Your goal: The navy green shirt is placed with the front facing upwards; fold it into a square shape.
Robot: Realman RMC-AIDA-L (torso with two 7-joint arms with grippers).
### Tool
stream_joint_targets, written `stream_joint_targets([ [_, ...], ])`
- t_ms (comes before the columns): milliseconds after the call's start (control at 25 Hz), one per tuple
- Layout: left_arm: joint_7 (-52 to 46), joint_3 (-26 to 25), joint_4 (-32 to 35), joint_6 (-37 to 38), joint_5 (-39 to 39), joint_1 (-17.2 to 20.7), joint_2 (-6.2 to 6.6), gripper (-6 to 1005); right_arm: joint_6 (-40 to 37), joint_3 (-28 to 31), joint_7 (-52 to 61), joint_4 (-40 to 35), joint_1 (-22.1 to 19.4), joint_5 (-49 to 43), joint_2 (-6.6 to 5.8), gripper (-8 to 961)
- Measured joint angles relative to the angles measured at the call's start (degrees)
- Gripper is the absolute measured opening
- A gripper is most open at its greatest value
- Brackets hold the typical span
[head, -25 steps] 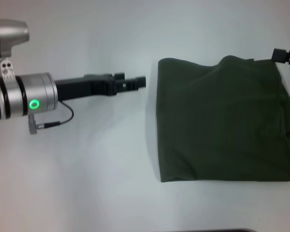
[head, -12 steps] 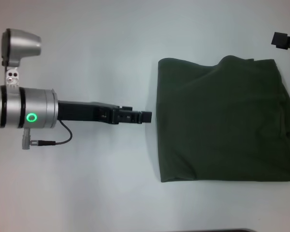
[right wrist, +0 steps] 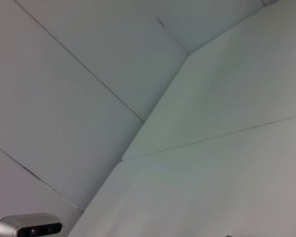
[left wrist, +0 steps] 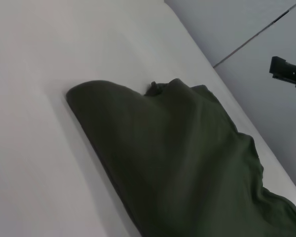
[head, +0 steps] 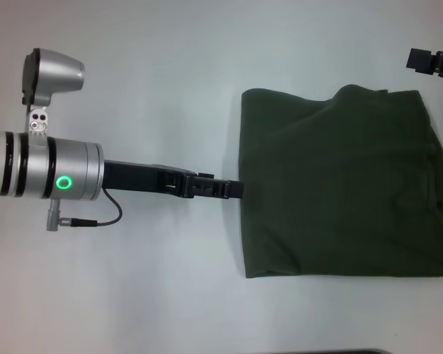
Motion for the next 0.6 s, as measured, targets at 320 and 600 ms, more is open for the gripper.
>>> stream_joint_targets([
  [320, -2.9, 0.6, 1.2, -0.1, 1.5, -1.3, -0.84, 873, 0.3, 0.3, 0.1, -0.1, 0.0, -0.1, -0.33, 912],
  [600, -4.3, 1.0, 1.5, -0.1, 1.7, -2.0, -1.7, 873, 0.4, 0.4, 0.6, -0.1, -0.2, 0.0, -0.57, 911],
])
